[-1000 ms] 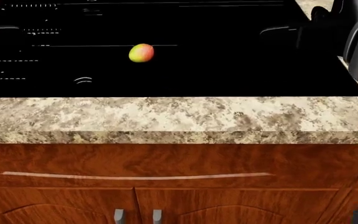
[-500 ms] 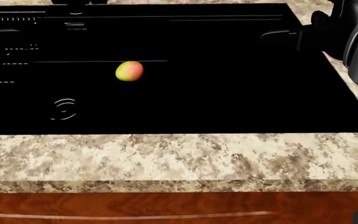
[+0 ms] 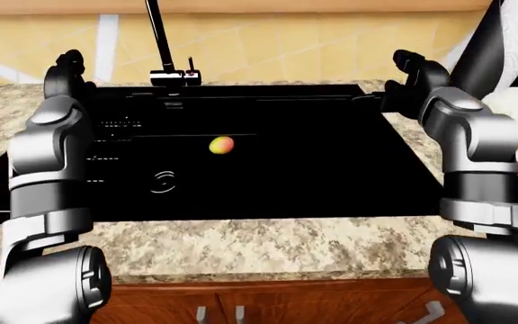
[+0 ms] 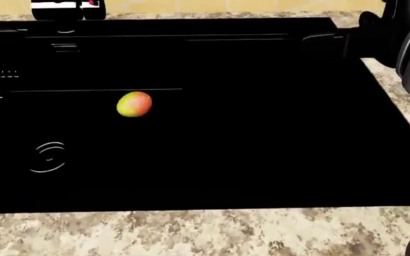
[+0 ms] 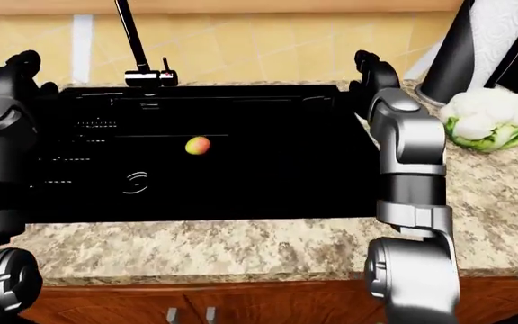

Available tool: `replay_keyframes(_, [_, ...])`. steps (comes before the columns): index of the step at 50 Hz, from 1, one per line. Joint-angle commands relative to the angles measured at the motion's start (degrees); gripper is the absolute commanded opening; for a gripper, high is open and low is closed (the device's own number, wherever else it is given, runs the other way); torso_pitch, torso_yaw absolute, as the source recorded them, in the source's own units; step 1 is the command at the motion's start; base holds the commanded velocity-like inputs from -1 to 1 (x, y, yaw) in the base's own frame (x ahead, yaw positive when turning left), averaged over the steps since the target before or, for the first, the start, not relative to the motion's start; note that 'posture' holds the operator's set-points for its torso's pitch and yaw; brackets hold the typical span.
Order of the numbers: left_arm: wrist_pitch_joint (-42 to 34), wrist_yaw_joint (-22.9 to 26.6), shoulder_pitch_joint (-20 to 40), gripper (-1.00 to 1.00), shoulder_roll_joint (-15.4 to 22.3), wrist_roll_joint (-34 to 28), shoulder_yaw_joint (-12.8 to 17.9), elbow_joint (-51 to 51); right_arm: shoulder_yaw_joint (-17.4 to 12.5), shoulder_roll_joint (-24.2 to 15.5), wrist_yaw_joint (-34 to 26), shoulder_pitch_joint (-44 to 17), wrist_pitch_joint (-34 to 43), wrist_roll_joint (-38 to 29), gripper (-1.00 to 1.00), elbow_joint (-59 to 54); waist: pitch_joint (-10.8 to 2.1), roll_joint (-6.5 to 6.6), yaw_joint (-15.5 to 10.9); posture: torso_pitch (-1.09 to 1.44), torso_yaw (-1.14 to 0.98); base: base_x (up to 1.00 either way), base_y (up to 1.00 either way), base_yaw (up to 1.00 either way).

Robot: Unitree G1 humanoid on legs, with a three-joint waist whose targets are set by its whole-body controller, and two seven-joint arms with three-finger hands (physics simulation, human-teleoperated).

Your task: Turn the sink spout to the right.

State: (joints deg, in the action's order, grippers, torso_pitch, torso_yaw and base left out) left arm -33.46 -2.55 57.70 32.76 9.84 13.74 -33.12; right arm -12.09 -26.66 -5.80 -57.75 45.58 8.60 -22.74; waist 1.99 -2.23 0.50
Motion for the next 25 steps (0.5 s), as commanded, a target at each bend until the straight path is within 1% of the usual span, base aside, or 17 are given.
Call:
replay_keyframes(1, [1.4, -0.4, 2.5, 1.00, 1.8, -0.2, 1.2, 3.0, 0.2, -0.4, -0.2, -2.9, -1.5, 0.3, 1.00, 2.5, -2.08, 0.04, -0.6, 0.00, 0.00, 0.18, 0.00, 0.00])
replay_keyframes(2, [1.2, -0.4, 2.5, 1.00, 1.9, -0.2, 1.2, 3.2, 0.2, -0.4, -0.2, -2.9, -1.4, 0.3, 1.00, 2.6, -2.19, 0.46, -0.7, 0.00, 0.00, 0.19, 0.00, 0.00])
replay_keyframes(5, [1.1, -0.4, 2.7, 1.00, 2.0, -0.1, 1.3, 3.3, 0.2, -0.4, -0.2, -2.9, -1.5, 0.3, 1.00, 2.5, -1.40, 2.16, -0.4, 0.00, 0.00, 0.19, 0.00, 0.00])
replay_keyframes(6, [0.9, -0.4, 2.7, 1.00, 2.0, -0.1, 1.3, 3.4, 0.1, -0.5, -0.3, -3.0, -1.3, 0.3, 1.00, 2.6, -1.68, 2.48, -0.3, 0.00, 0.00, 0.18, 0.00, 0.00])
replay_keyframes(8, [0.8, -0.4, 2.8, 1.00, 2.1, 0.0, 1.3, 3.5, 0.1, -0.5, -0.2, -2.9, -1.1, 0.4, 1.00, 3.0, -1.78, 5.02, 0.0, 0.00, 0.00, 0.20, 0.00, 0.00])
replay_keyframes(9, [0.8, -0.4, 2.8, 1.00, 2.1, -0.1, 1.3, 3.5, 0.1, -0.5, -0.2, -2.9, -1.0, 0.4, 1.00, 3.2, -2.09, 6.85, 0.3, 0.00, 0.00, 0.20, 0.00, 0.00])
replay_keyframes(10, [0.8, -0.5, 2.8, 1.00, 2.0, 0.0, 1.3, 3.6, 0.0, -0.6, -0.2, -2.9, -1.0, 0.4, 1.00, 3.2, -2.70, 7.29, 0.8, 0.00, 0.00, 0.19, 0.00, 0.00])
replay_keyframes(11, [0.8, -0.5, 2.7, 1.00, 2.0, 0.0, 1.3, 3.6, 0.0, -0.6, -0.3, -2.9, -1.0, 0.4, 1.00, 3.1, -1.99, 6.27, 0.1, 0.00, 0.00, 0.18, 0.00, 0.00])
replay_keyframes(12, [0.8, -0.5, 2.7, 1.00, 2.0, 0.0, 1.3, 3.6, 0.0, -0.6, -0.3, -2.8, -1.0, 0.4, 1.00, 3.2, -1.81, 7.17, 0.3, 0.00, 0.00, 0.19, 0.00, 0.00])
replay_keyframes(13, [0.8, -0.5, 2.6, 1.00, 2.0, 0.0, 1.3, 3.7, 0.0, -0.6, -0.2, -2.7, -1.0, 0.4, 1.00, 3.3, -1.75, 6.89, 0.1, 0.00, 0.00, 0.20, 0.00, 0.00])
replay_keyframes(14, [0.7, -0.5, 2.6, 1.00, 2.0, 0.0, 1.3, 3.8, 0.0, -0.5, -0.2, -2.7, -1.0, 0.4, 1.00, 3.4, -2.02, 6.40, -0.1, 0.00, 0.00, 0.20, 0.00, 0.00])
replay_keyframes(15, [0.6, -0.5, 2.5, 1.00, 2.0, 0.1, 1.4, 4.1, 0.0, -0.5, -0.1, -2.6, -1.0, 0.4, 1.00, 3.6, -3.06, 6.09, -0.4, 0.00, 0.00, 0.20, 0.00, 0.00])
replay_keyframes(19, [0.2, -0.5, 2.4, 1.00, 2.2, 0.2, 1.5, 4.6, 0.0, -0.5, -0.2, -2.6, -1.2, 0.5, 1.00, 3.3, -3.25, 4.18, -0.8, 0.00, 0.00, 0.19, 0.00, 0.00])
replay_keyframes(21, [0.0, -0.6, 2.2, 1.00, 2.2, 0.3, 1.6, 5.0, 0.0, -0.5, -0.1, -2.5, -1.0, 0.5, 1.00, 3.5, -2.53, 2.47, -1.1, 0.00, 0.00, 0.20, 0.00, 0.00])
replay_keyframes(23, [-0.2, -0.6, 2.0, 1.00, 2.1, 0.7, 1.8, 5.7, -0.1, -0.5, -0.1, -2.6, -0.9, 0.6, 1.00, 3.8, -1.83, -0.45, -1.3, 0.00, 0.00, 0.20, 0.00, 0.00])
replay_keyframes(24, [0.3, -0.3, 1.8, 1.00, 1.9, 1.6, 2.4, 6.4, -0.2, -0.6, -0.3, -2.8, -1.0, 0.8, 1.00, 3.7, -1.38, 0.03, -1.2, 0.00, 0.00, 0.19, 0.00, 0.00])
replay_keyframes(25, [0.0, -0.1, 1.7, 1.00, 2.1, 2.0, 2.3, 6.6, -0.3, -0.6, -0.5, -2.7, -1.0, 1.1, 1.00, 4.0, -0.08, 0.81, -1.0, 0.00, 0.00, 0.00, 0.00, 0.00])
